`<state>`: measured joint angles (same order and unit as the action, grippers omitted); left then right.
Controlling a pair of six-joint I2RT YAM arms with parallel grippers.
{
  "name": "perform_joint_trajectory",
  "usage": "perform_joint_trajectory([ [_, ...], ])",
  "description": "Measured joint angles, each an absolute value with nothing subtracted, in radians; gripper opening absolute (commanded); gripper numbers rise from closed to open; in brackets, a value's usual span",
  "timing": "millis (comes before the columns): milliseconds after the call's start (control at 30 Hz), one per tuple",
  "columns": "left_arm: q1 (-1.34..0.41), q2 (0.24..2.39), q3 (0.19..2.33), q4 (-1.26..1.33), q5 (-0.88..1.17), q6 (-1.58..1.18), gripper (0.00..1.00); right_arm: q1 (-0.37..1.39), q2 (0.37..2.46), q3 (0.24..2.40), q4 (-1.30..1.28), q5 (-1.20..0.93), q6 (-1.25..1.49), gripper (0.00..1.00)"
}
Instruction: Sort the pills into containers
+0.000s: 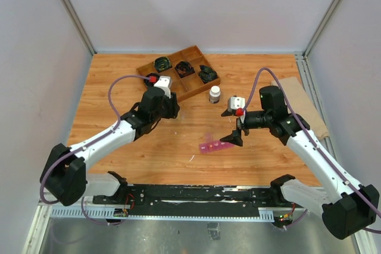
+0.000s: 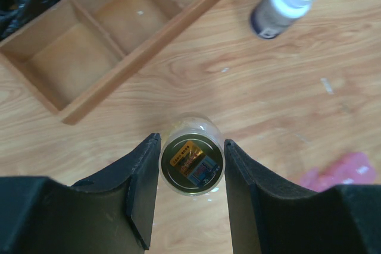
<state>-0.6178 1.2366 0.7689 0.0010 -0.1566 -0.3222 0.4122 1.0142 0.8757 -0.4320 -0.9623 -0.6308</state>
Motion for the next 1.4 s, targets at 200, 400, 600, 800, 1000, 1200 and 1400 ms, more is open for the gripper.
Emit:
perform_joint_trajectory([
  [200, -0.563, 1.374, 0.889, -0.121, -0.198, -0.25, 0.0, 0.412, 1.016, 0.876, -0.432, -0.956, -0.631, 0.99],
  [400, -0.537, 1.493, 0.977, -0.198, -0.223, -0.204, 0.1, 0.412, 1.018, 0.876, -0.432, -0.954, -0.631, 0.98],
  [600, -0.533, 1.543, 1.009, -0.234, -0.224, -0.187, 0.49, 0.412, 1.018, 0.876, -0.432, -0.949, -0.631, 0.99],
  [800, -0.533, 1.514, 1.01, -0.238, -0.215, -0.191, 0.63, 0.412, 1.035, 0.876, -0.432, -0.956, -0.632, 0.99],
  [1000, -0.532, 1.382, 0.999, -0.224, -0.149, -0.206, 0.62, 0.412, 1.079, 0.874, -0.447, -0.982, -0.698, 0.99],
  [1200, -0.532, 1.172, 0.821, -0.022, 0.099, -0.263, 0.51, 0.412, 1.11, 0.795, -0.479, -0.978, -0.916, 0.98],
  [1400, -0.567, 1.123, 0.612, 0.214, 0.304, -0.387, 0.33, 0.412, 1.204, 0.76, -0.535, -0.941, -1.093, 0.97],
])
